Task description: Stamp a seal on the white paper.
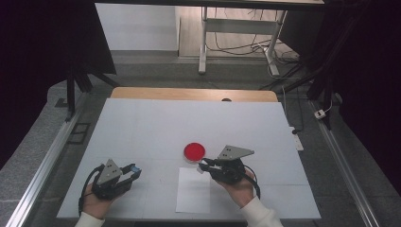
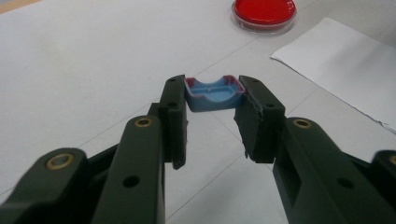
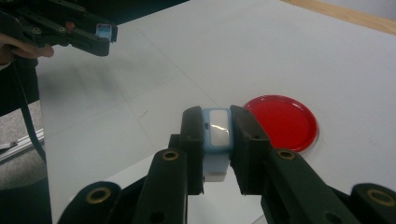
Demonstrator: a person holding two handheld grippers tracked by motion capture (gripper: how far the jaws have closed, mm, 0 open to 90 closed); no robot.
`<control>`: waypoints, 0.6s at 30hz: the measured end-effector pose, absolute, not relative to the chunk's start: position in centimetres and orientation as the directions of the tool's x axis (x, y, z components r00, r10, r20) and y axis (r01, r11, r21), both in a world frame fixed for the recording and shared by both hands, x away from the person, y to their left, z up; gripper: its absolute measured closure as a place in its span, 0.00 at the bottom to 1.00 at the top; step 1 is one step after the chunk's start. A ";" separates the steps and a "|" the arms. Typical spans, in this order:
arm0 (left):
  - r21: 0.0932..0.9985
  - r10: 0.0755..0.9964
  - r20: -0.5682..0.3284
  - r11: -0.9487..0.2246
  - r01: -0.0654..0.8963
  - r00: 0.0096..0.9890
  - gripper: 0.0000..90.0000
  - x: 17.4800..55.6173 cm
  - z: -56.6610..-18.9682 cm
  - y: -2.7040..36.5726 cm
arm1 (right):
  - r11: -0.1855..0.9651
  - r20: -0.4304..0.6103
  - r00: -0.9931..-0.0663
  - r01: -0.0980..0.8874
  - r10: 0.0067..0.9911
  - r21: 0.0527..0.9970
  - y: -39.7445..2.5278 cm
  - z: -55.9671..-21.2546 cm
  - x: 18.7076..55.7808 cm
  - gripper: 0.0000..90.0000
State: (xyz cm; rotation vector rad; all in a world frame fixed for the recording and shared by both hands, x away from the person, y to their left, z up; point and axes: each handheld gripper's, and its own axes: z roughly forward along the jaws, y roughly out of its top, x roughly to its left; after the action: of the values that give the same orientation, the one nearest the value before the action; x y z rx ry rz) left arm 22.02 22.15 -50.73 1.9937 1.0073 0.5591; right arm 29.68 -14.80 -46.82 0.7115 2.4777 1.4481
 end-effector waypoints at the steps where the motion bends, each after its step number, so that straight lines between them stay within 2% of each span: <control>1: 0.821 0.813 0.025 -0.349 0.451 0.582 0.71 22.0 -50.7 22.2 | 0.413 0.078 -0.871 0.307 0.485 0.857 -14.7 -46.9 29.6 0.84; 18: 0.821 0.811 0.027 -0.352 0.451 0.584 0.71 22.0 -50.7 22.1 | 0.474 0.062 -0.898 0.286 0.435 0.833 -13.3 -47.7 28.6 0.84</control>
State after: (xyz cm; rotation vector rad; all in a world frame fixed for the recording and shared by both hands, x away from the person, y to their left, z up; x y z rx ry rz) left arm 22.03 22.09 -50.74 1.9963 1.0050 0.5590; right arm 28.62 -13.29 -47.73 0.6310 2.5577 1.3988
